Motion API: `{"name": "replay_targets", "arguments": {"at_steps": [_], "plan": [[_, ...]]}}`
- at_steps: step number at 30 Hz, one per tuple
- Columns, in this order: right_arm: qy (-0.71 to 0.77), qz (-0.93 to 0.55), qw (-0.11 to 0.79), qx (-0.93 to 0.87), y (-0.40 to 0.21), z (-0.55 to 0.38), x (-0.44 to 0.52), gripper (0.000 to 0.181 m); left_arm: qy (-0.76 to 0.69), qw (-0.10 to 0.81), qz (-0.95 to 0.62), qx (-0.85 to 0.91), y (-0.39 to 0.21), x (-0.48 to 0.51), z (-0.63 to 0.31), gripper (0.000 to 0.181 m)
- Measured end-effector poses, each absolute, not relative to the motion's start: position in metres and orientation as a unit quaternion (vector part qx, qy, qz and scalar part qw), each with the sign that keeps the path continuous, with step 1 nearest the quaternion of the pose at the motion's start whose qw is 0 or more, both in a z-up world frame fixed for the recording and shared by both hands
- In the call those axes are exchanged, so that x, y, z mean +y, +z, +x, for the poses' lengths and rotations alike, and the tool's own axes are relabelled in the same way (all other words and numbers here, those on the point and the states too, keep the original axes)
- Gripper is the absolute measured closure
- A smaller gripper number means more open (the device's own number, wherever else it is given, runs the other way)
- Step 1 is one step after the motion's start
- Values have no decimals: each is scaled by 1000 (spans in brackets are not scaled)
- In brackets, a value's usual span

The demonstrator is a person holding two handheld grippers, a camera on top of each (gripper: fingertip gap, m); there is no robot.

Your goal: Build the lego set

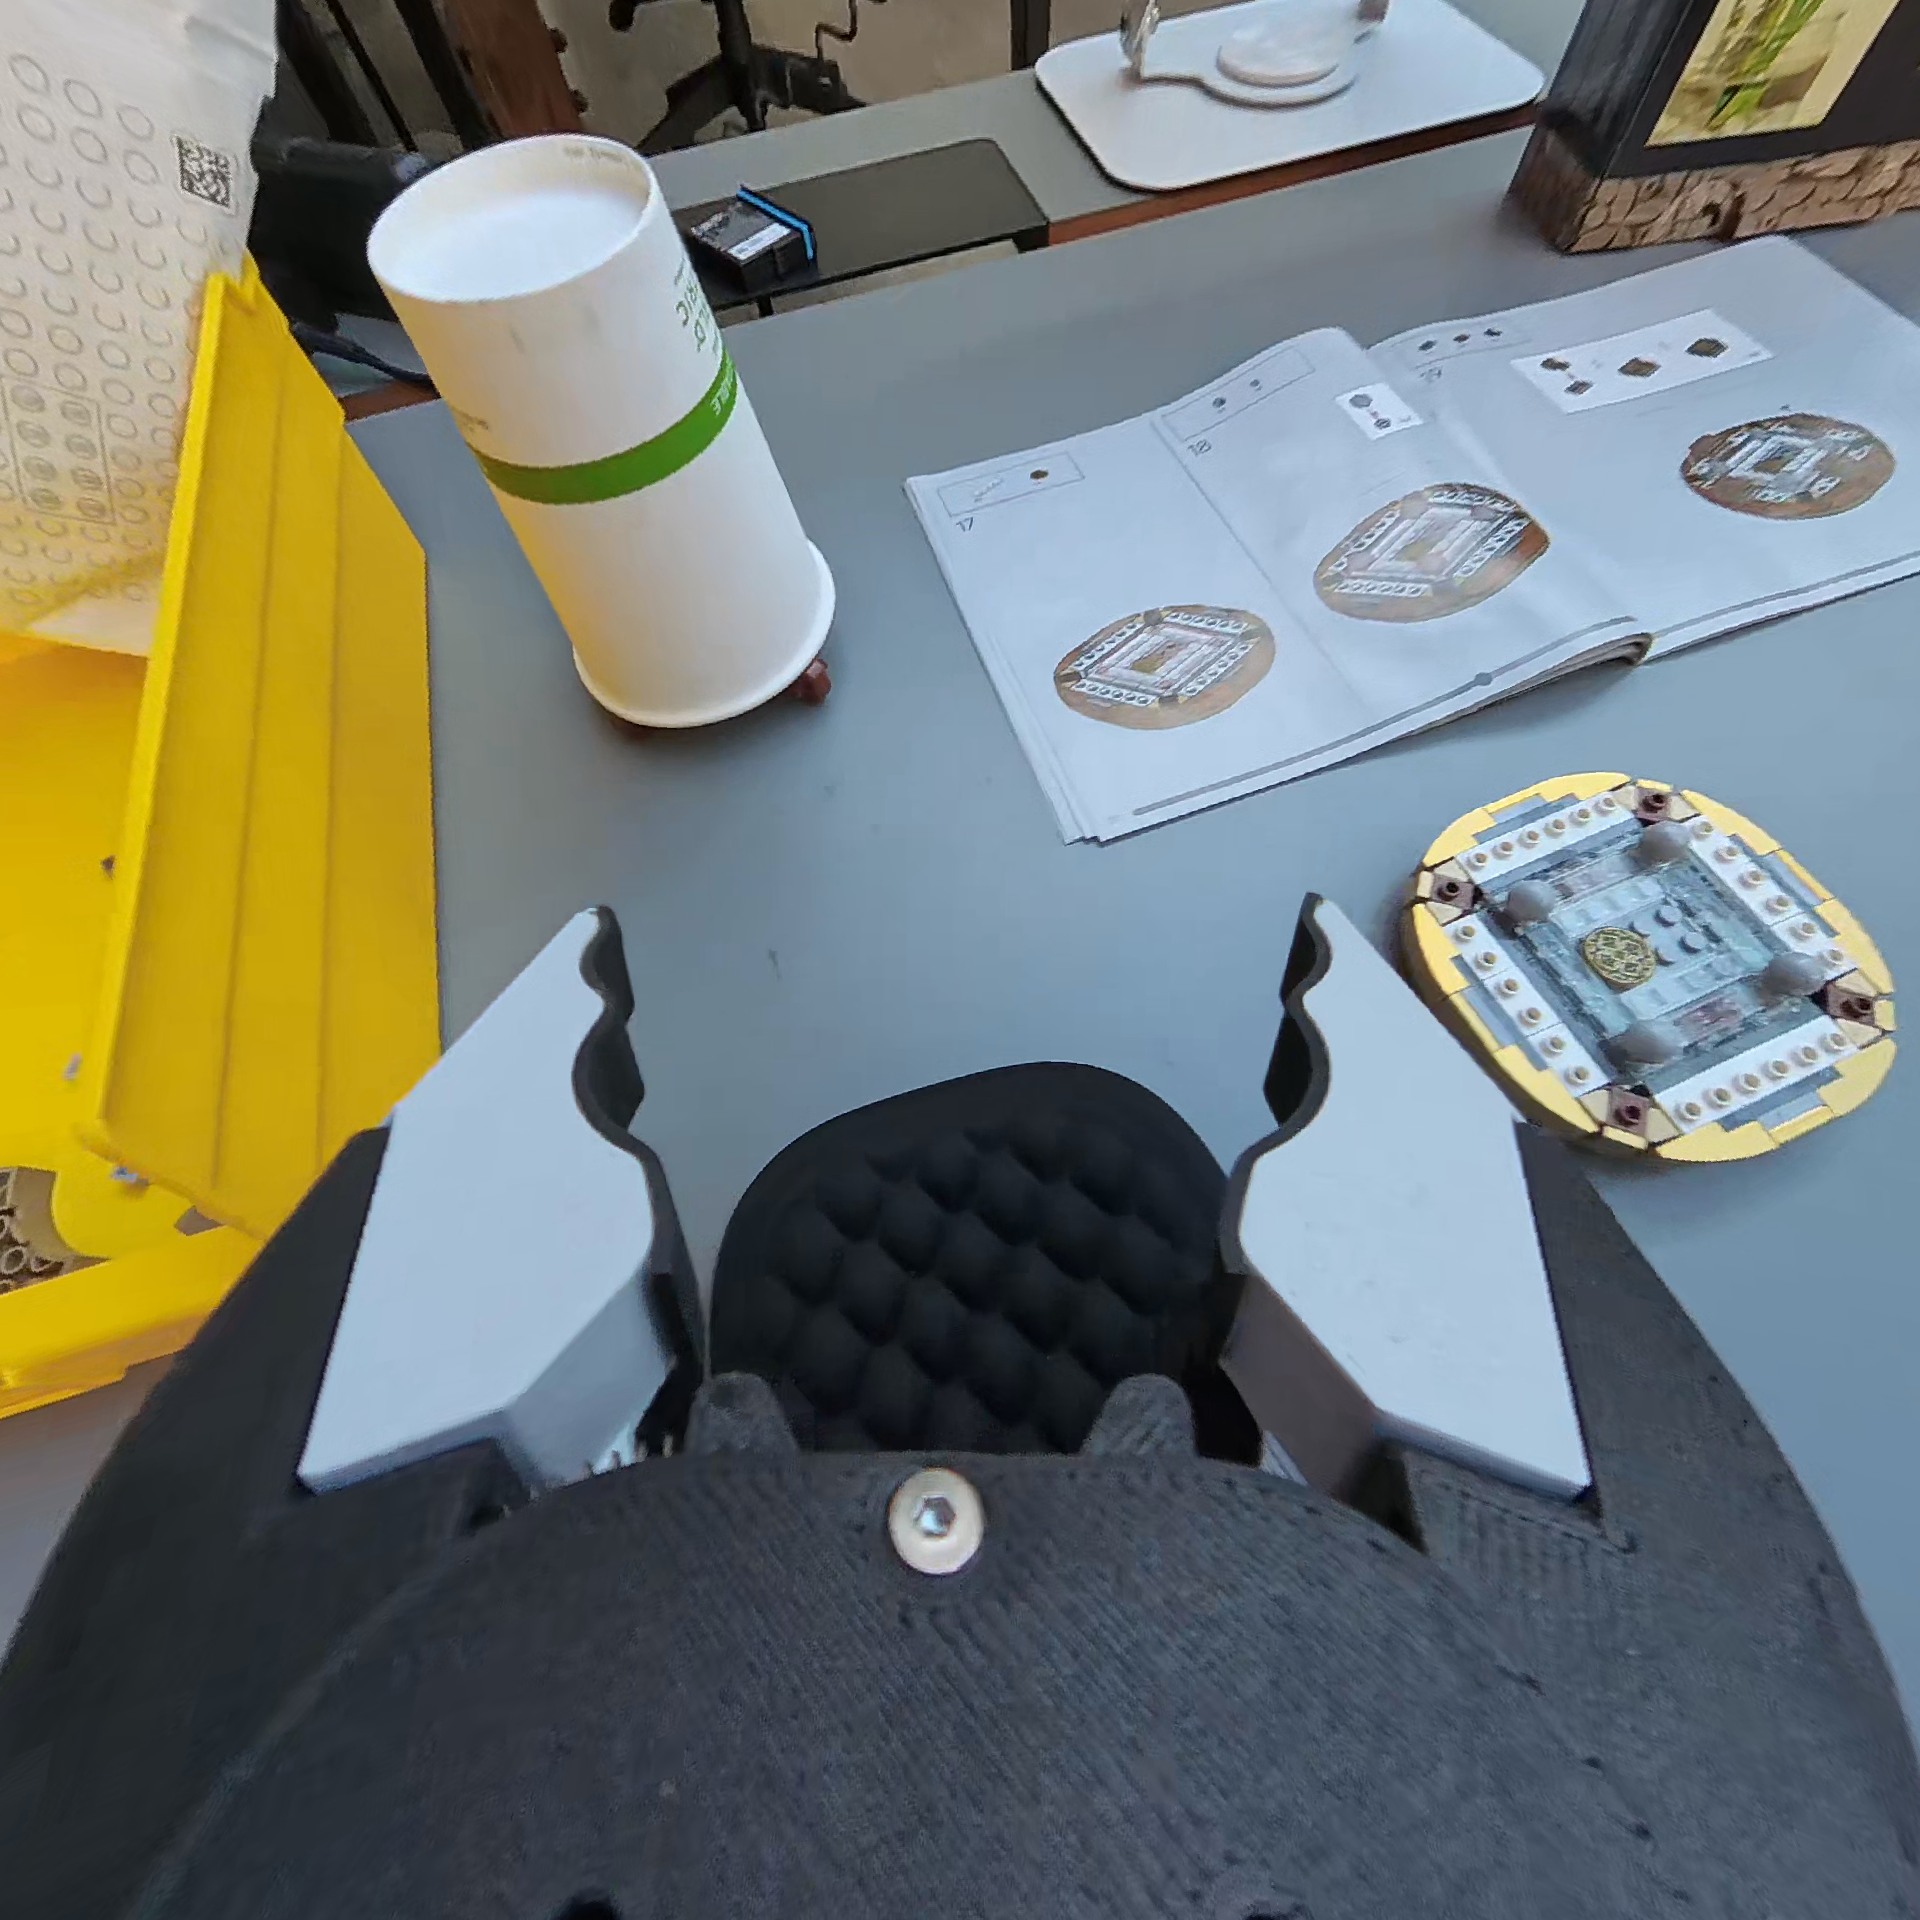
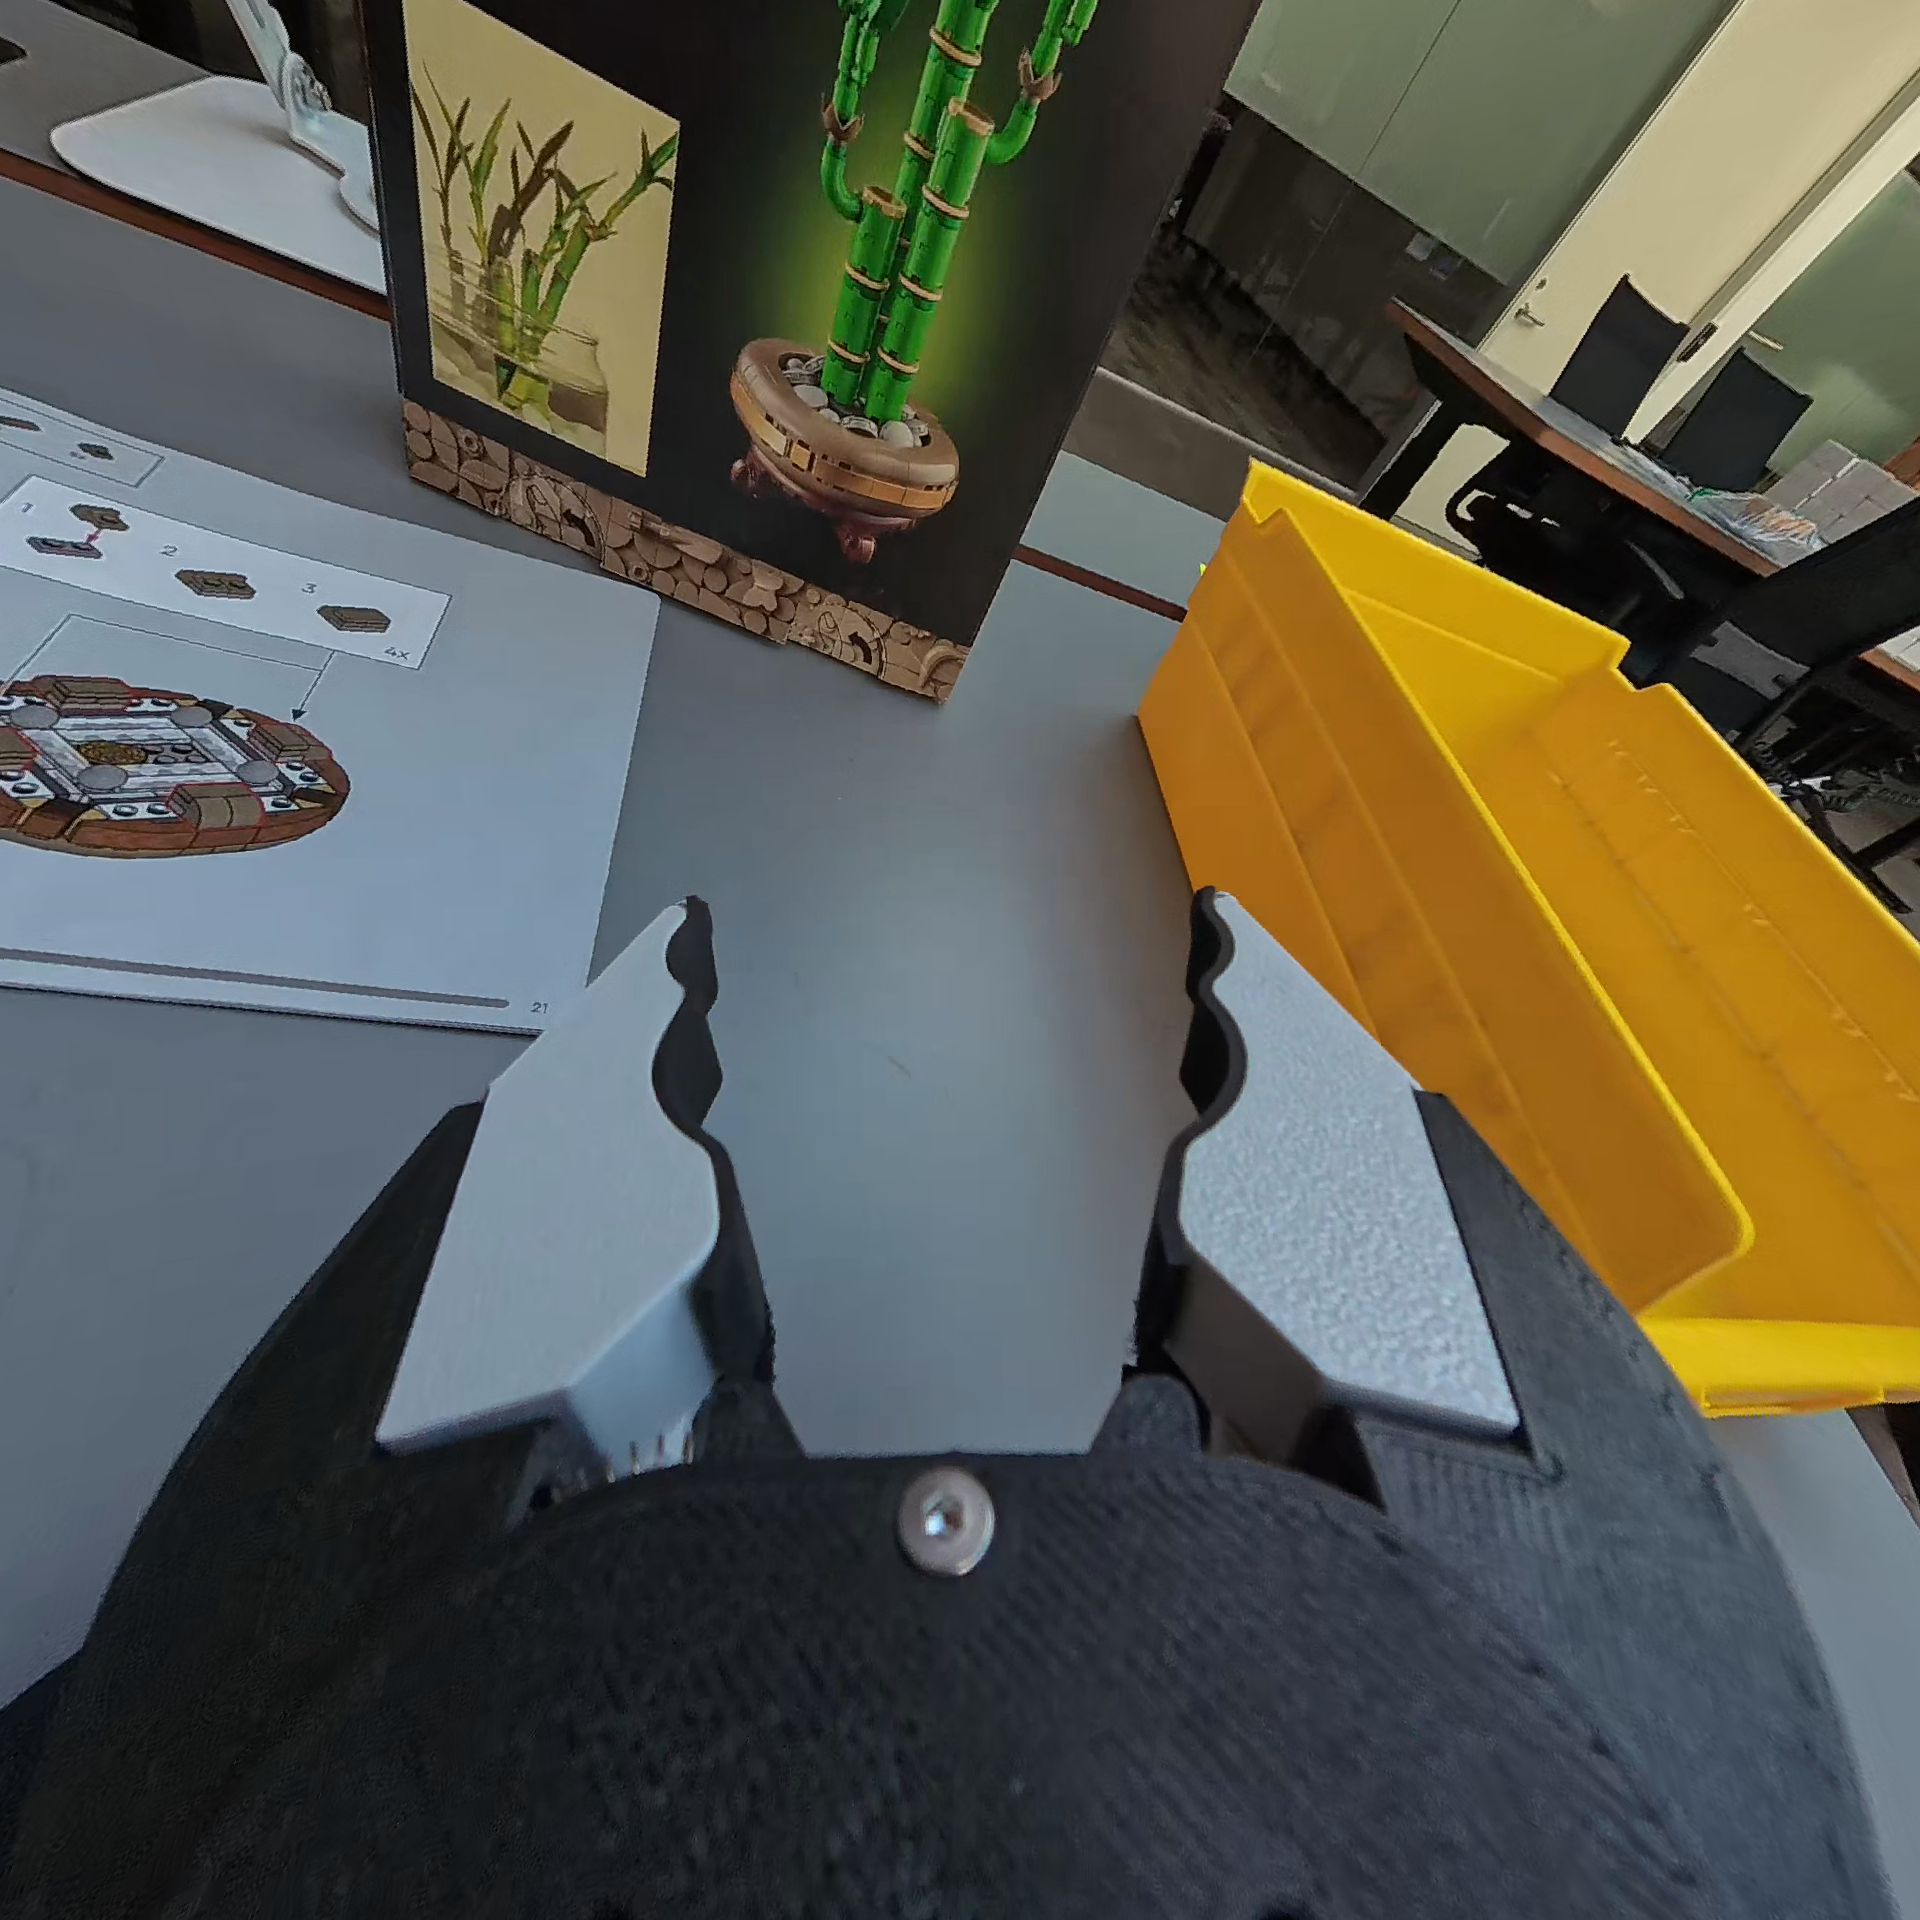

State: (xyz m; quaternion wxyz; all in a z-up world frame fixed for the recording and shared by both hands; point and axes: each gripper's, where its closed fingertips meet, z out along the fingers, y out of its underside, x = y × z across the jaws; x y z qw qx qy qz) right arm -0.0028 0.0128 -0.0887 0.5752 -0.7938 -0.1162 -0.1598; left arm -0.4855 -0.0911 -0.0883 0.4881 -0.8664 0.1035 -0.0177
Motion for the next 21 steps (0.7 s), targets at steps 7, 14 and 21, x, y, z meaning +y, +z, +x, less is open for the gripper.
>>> {"name": "replay_targets", "arguments": {"at_steps": [7,14,21], "plan": [[-158,-798,562,-152,-96,-13,14,82,284,425,-824,246,-58,-67,-516,53],[-163,-799,552,-174,-100,-19,15,82,528,341,-661,411,13,-50,-521,55],[-175,-798,548,-182,-102,-20,15,82,581,306,-594,465,26,-55,-518,57]]}}
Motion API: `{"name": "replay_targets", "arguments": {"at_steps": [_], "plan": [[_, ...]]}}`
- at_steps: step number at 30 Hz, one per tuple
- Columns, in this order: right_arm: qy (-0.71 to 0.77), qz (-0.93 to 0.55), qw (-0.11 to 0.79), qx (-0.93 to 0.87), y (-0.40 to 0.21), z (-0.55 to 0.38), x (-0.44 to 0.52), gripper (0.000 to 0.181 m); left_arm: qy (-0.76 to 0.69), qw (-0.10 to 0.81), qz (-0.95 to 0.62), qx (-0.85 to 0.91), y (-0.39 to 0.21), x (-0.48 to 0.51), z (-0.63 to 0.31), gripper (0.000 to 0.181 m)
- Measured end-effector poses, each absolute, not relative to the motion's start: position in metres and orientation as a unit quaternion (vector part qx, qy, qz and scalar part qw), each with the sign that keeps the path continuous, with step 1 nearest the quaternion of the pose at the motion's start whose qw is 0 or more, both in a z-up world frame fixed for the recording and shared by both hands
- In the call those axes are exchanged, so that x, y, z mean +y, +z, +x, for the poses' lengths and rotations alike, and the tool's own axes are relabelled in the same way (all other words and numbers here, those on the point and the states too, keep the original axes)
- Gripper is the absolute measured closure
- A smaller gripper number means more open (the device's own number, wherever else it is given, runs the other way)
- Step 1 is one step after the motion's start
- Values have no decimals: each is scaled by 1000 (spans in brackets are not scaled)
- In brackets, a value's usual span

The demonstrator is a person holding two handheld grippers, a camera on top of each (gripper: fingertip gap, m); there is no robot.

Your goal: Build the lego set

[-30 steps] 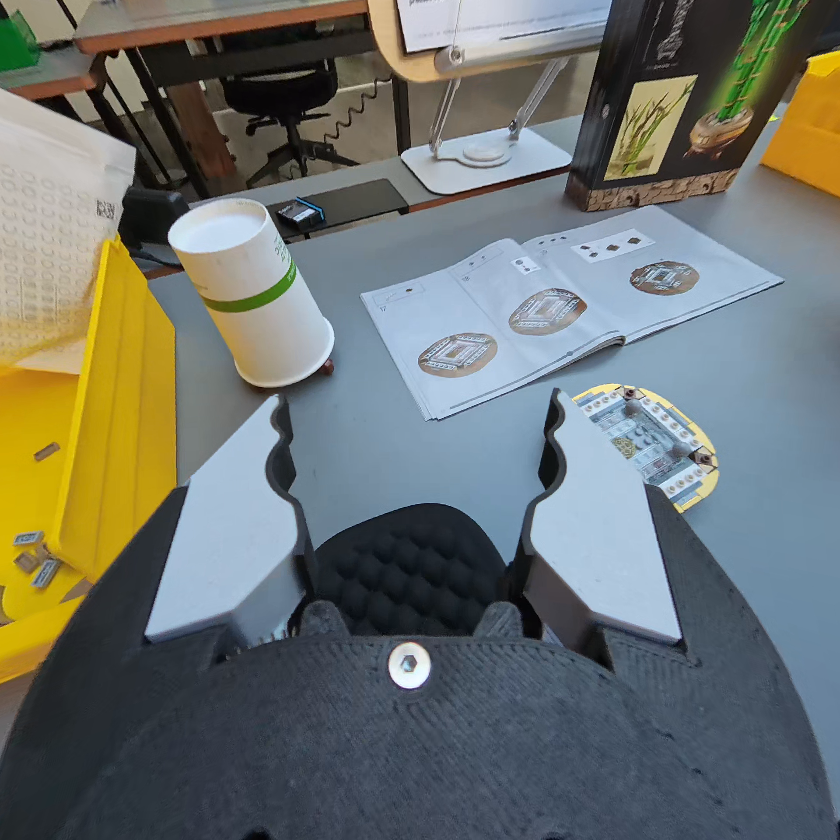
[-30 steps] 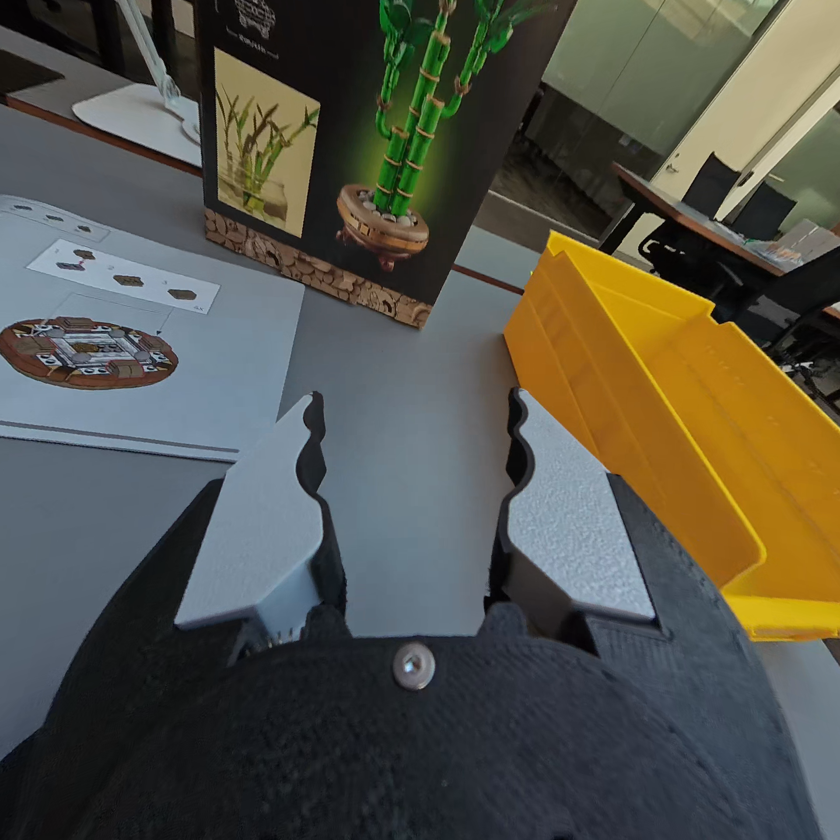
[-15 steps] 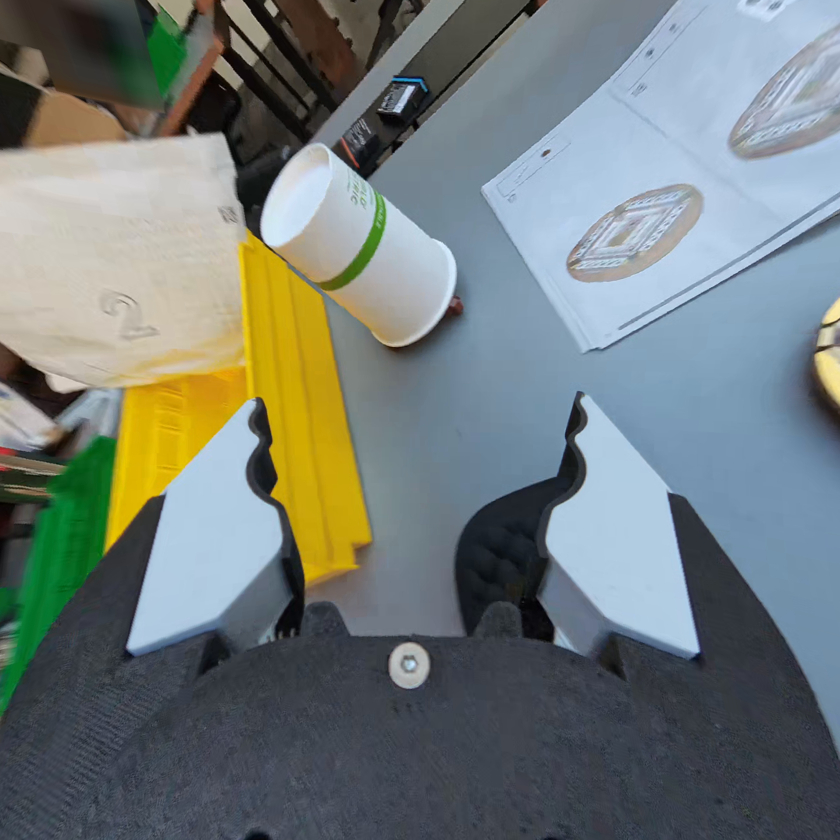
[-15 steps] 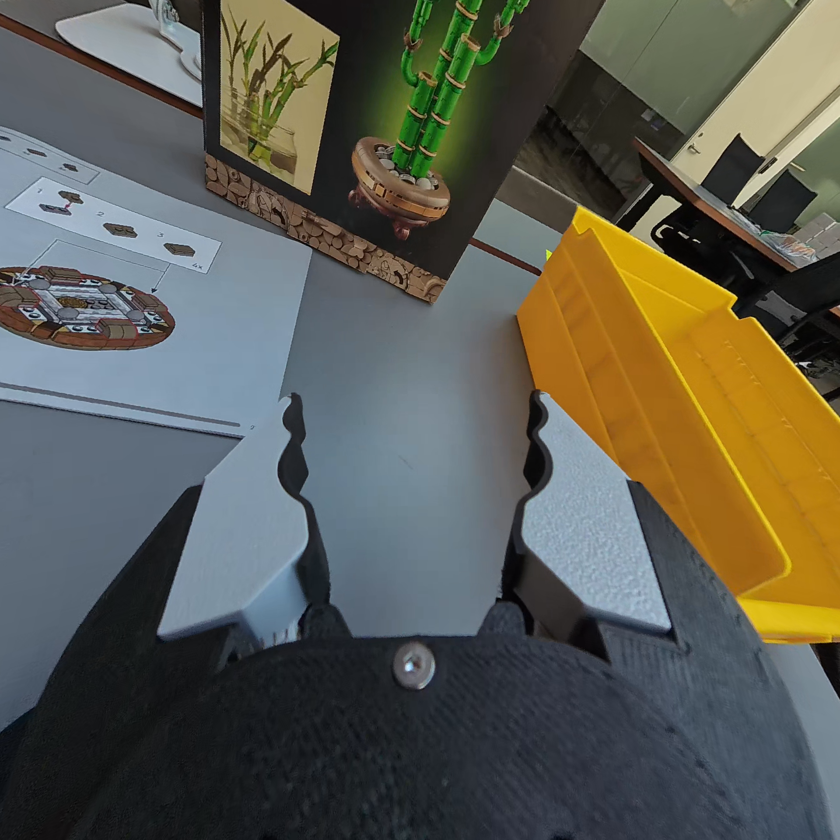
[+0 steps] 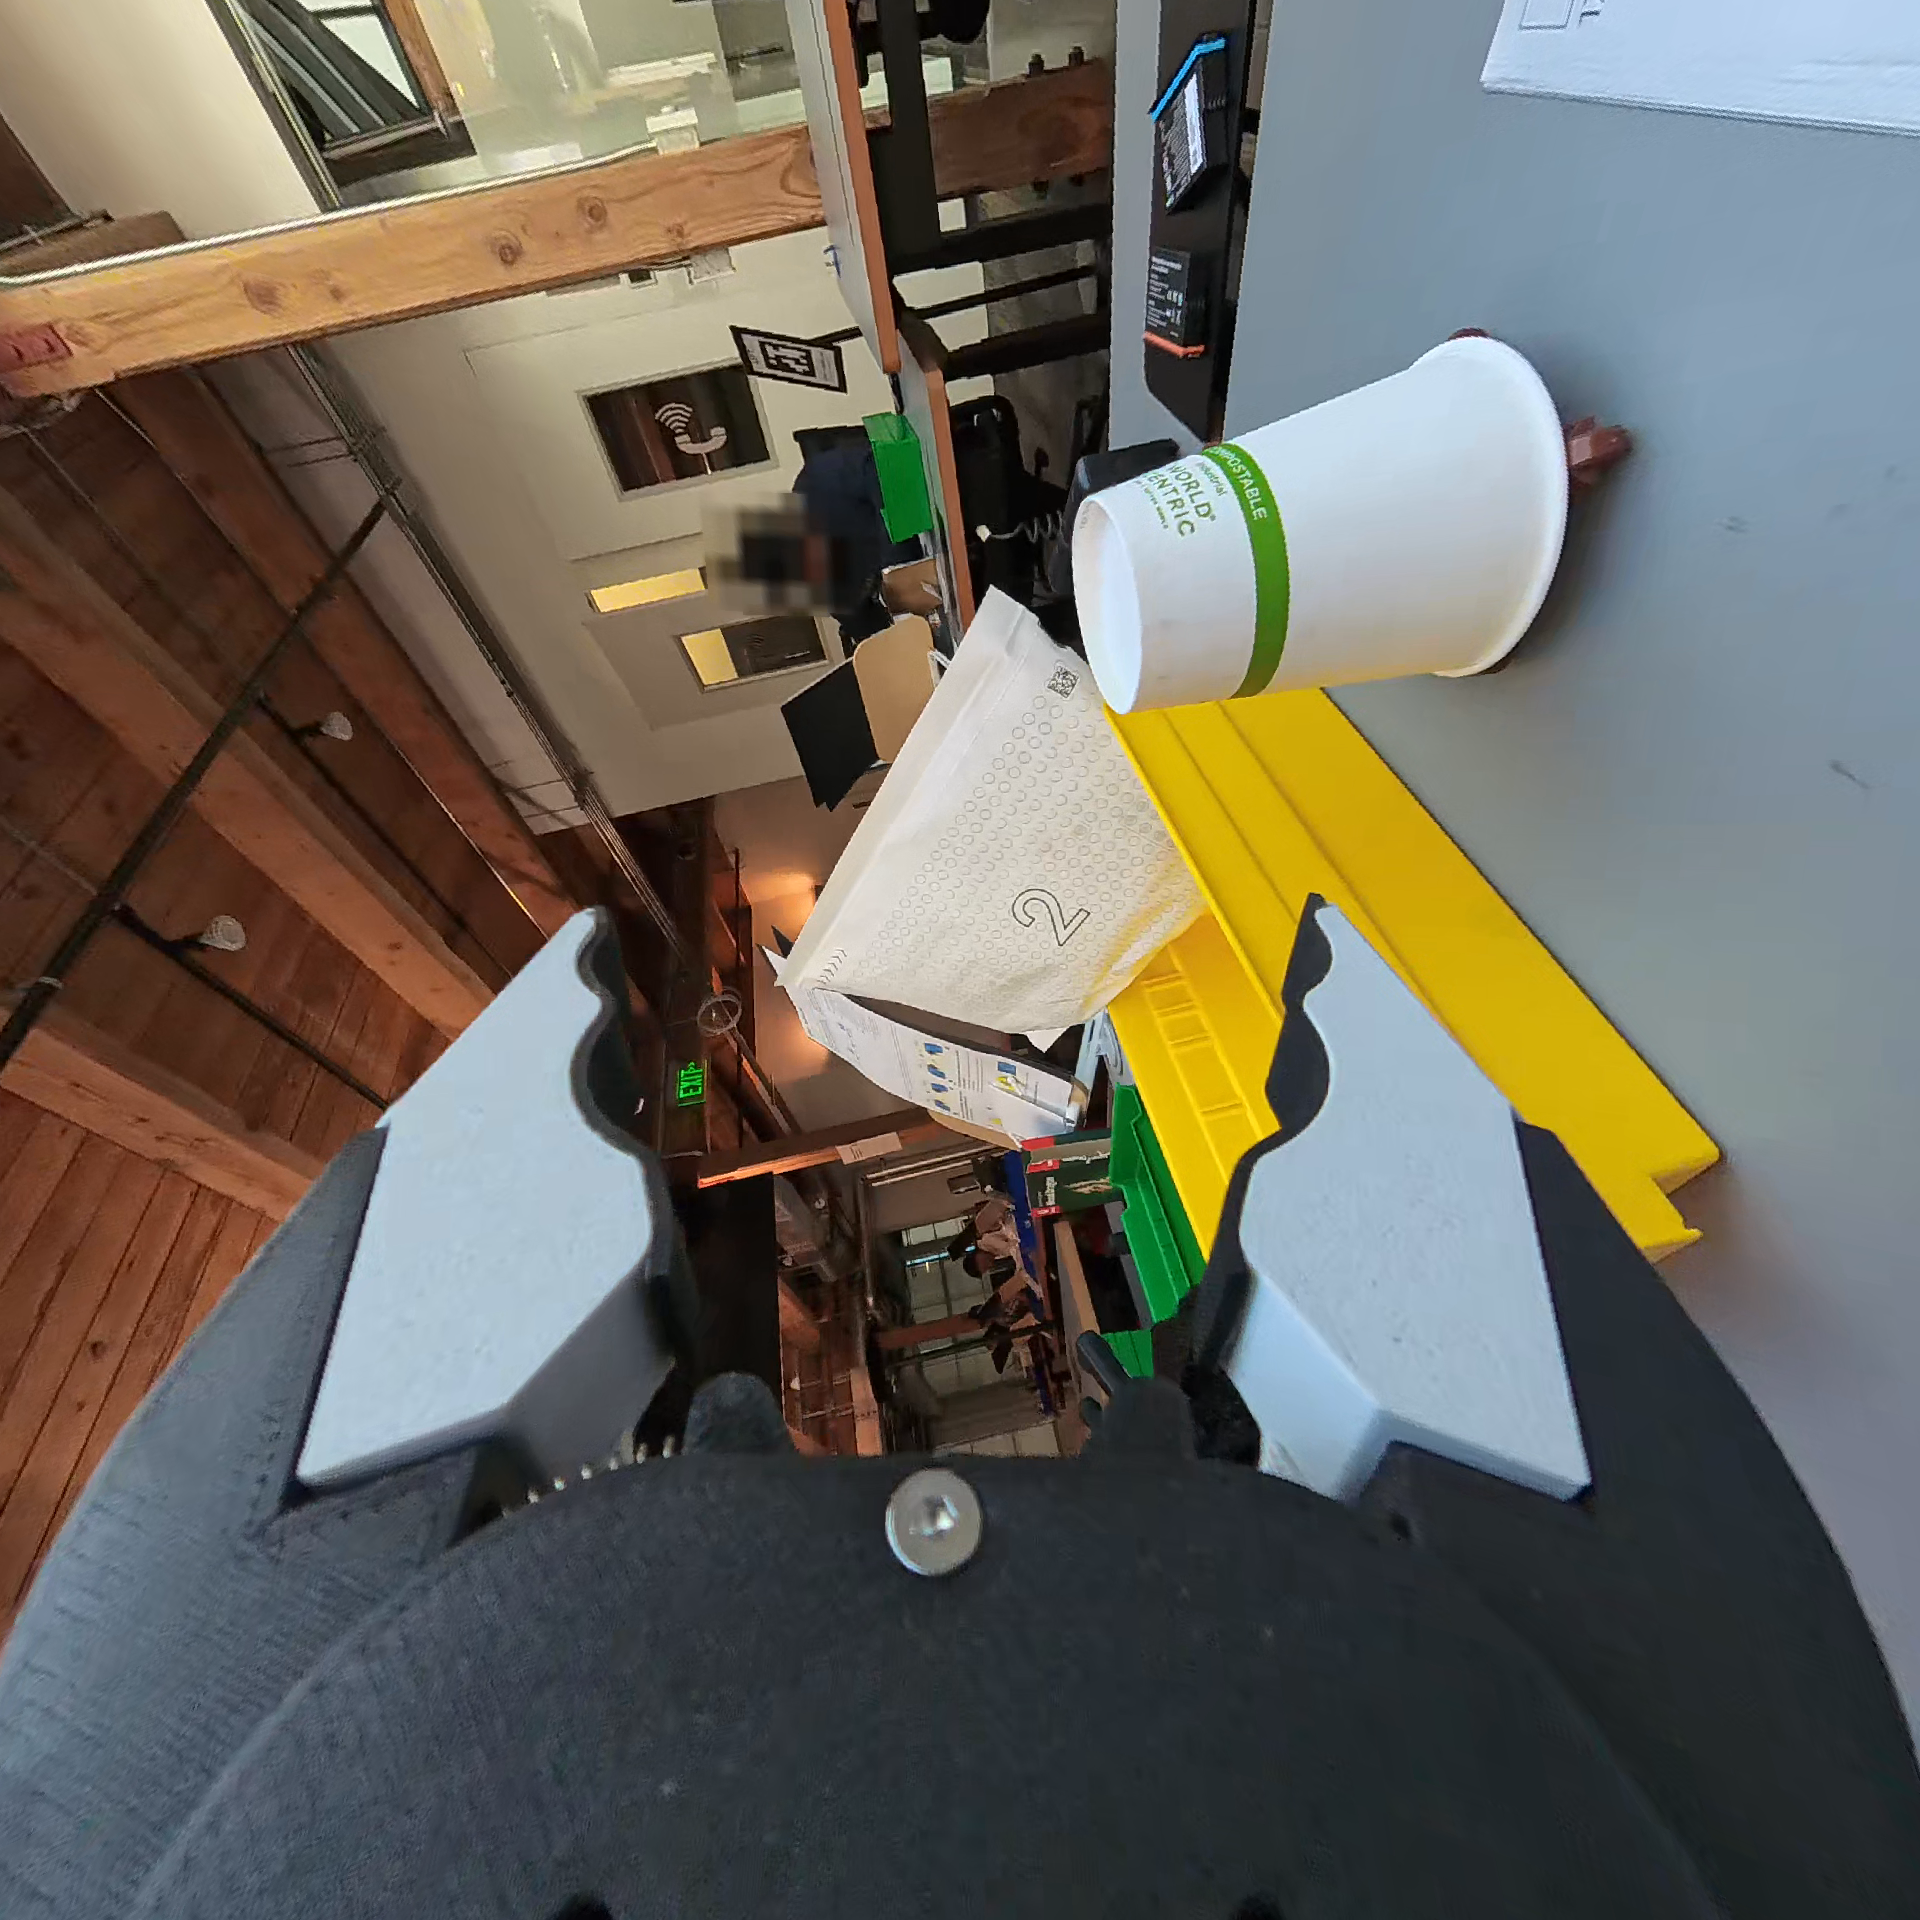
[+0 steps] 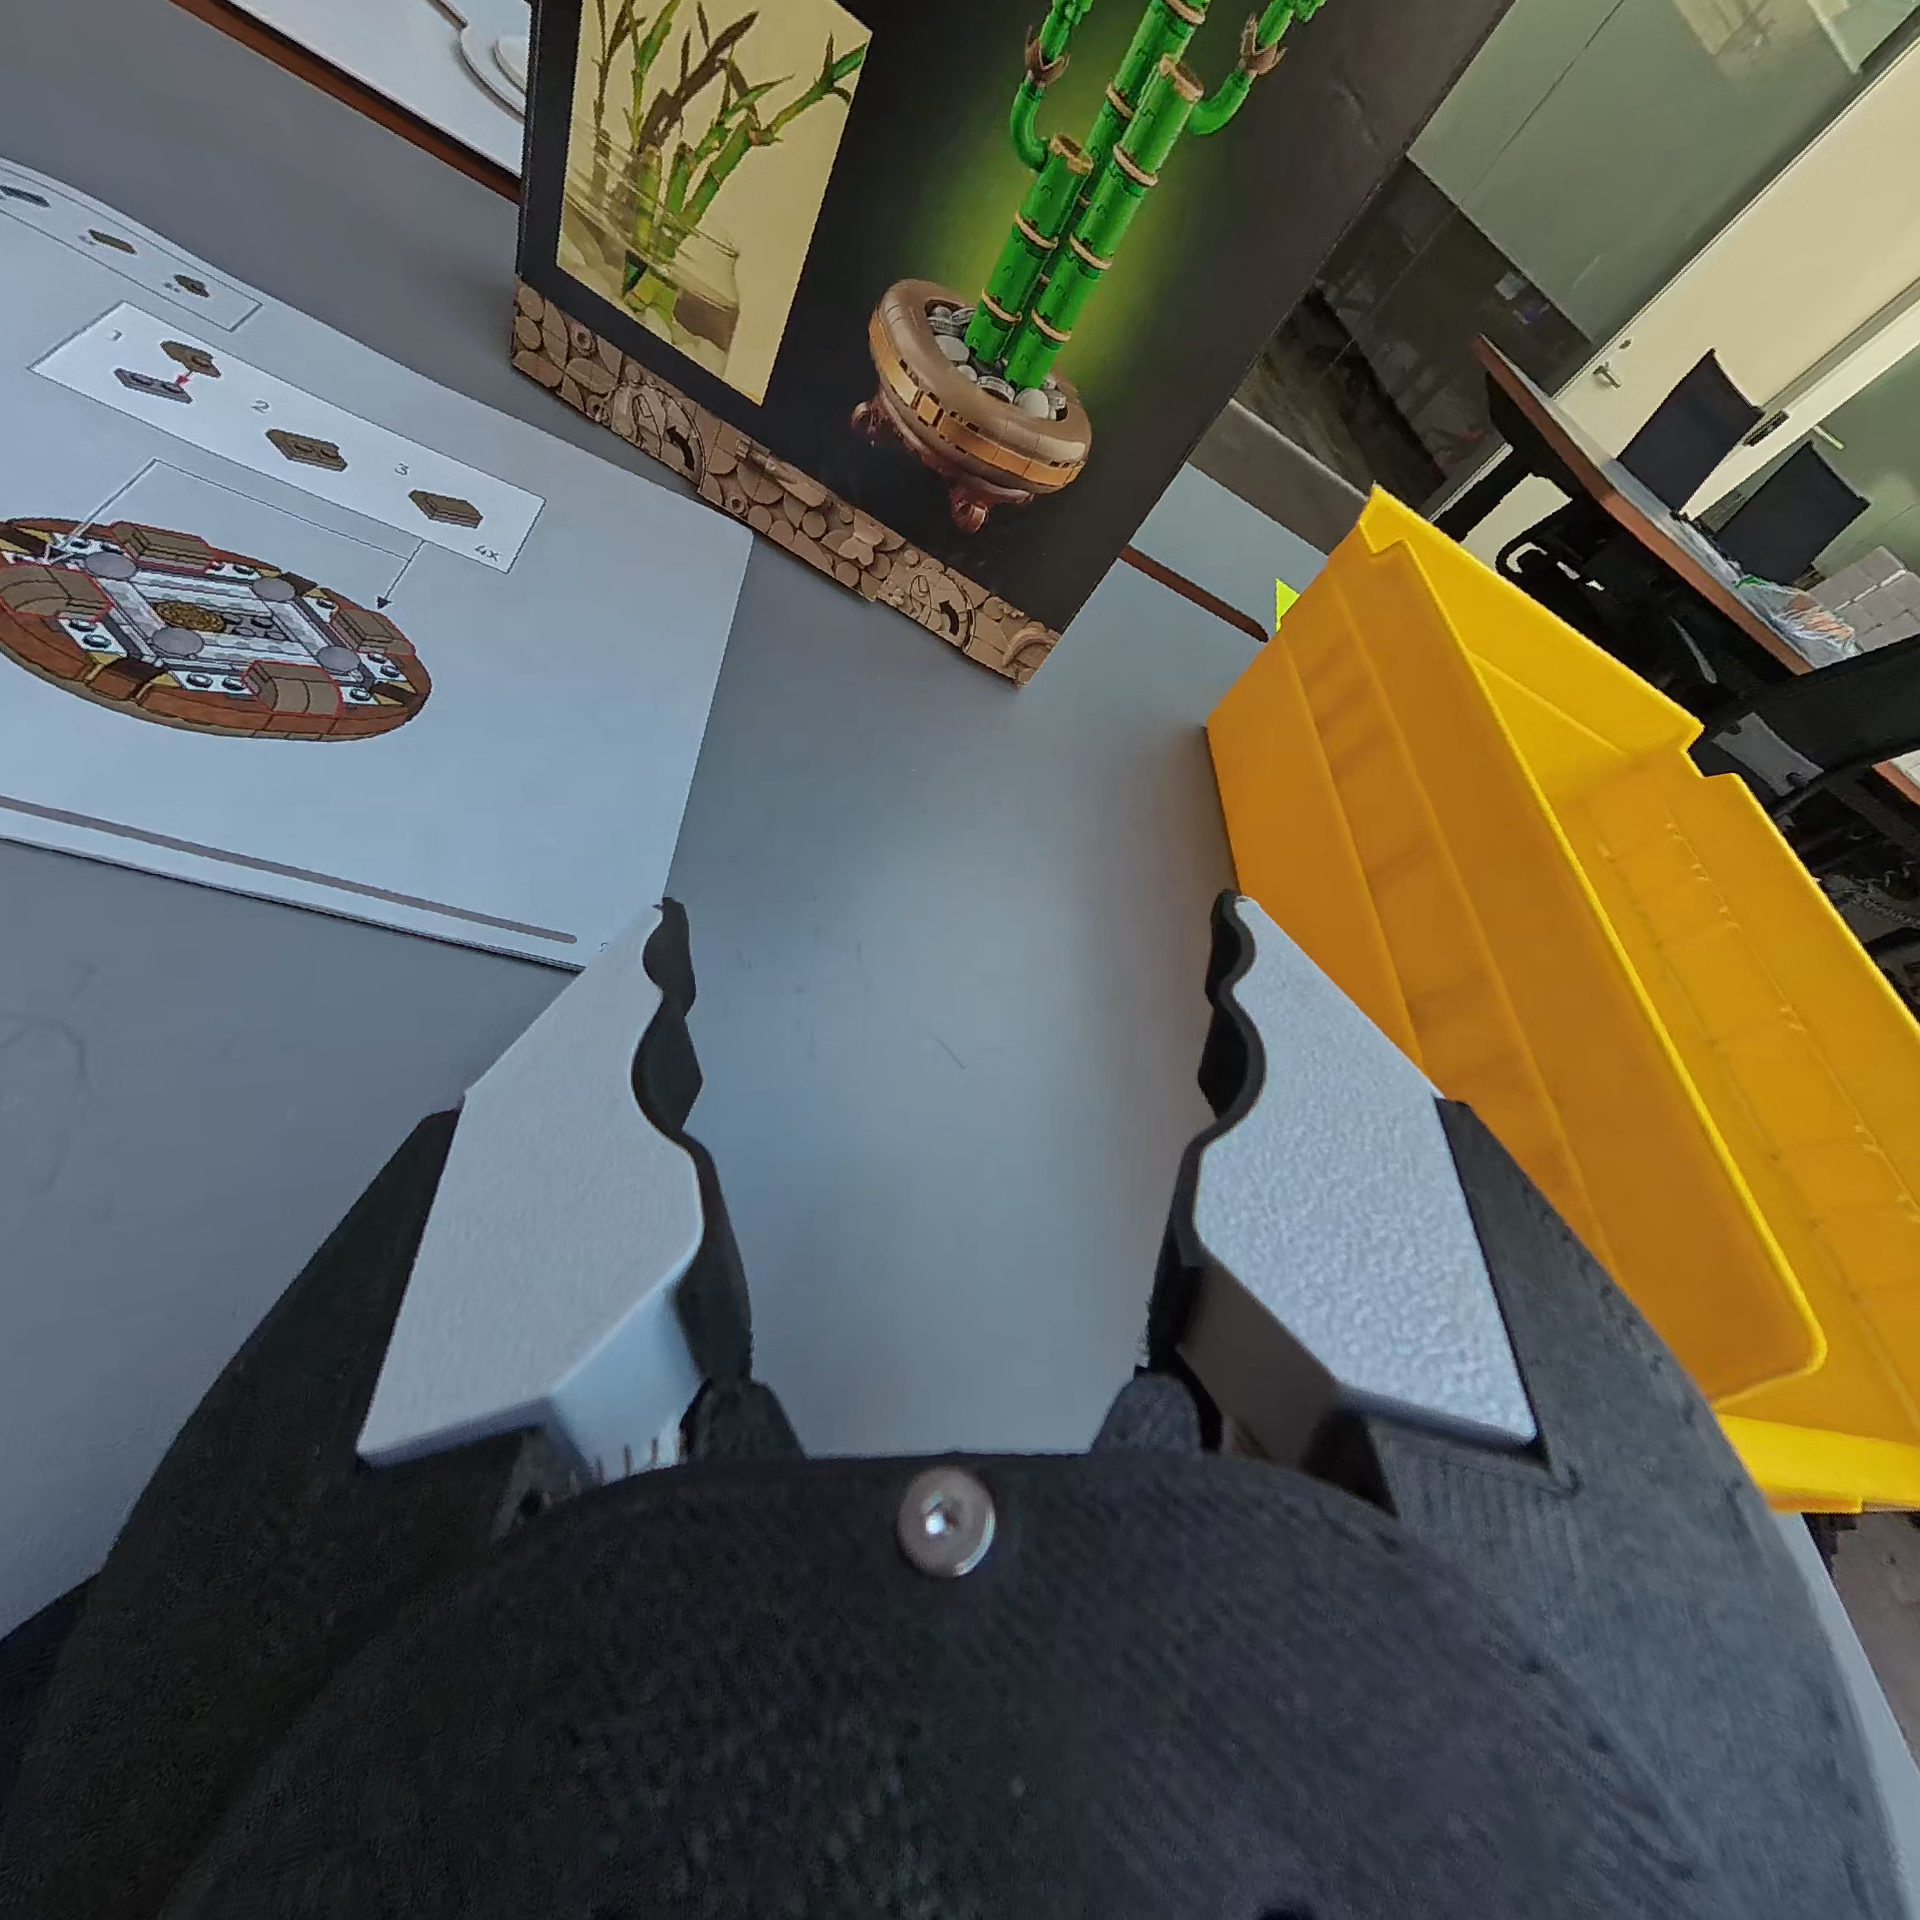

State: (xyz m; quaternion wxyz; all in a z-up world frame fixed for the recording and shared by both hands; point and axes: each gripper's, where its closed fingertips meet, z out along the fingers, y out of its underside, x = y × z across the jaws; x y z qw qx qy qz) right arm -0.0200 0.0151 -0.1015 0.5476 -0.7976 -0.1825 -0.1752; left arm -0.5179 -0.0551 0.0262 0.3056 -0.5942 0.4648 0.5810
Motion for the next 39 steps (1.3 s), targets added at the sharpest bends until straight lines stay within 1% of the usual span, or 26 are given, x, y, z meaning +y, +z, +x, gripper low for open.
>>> {"name": "replay_targets", "arguments": {"at_steps": [4,7,9,12,16,20,22,29,39], "plan": [[-169,-799,547,-183,-103,-21,15,83,551,316,-628,450,16,-62,-522,58],[-171,-798,547,-188,-103,-22,15,83,468,346,-708,401,0,-69,-527,57],[-175,-801,540,-191,-106,-22,16,83,353,381,-785,339,-17,-74,-523,55],[-186,-801,532,-200,-108,-23,16,83,131,442,-861,217,-33,-80,-507,52],[-193,-794,538,-207,-106,-25,15,82,-33,499,-861,86,-36,-88,-502,51],[-181,-792,550,-196,-103,-23,14,82,-167,543,-822,35,-28,-106,-482,52],[-172,-790,556,-192,-100,-23,13,82,-193,556,-807,34,-23,-114,-477,53],[-154,-783,575,-182,-94,-23,11,82,-207,612,-763,33,6,-139,-483,54],[-172,-778,568,-205,-97,-28,12,79,-183,632,-753,18,10,-149,-512,56]]}}
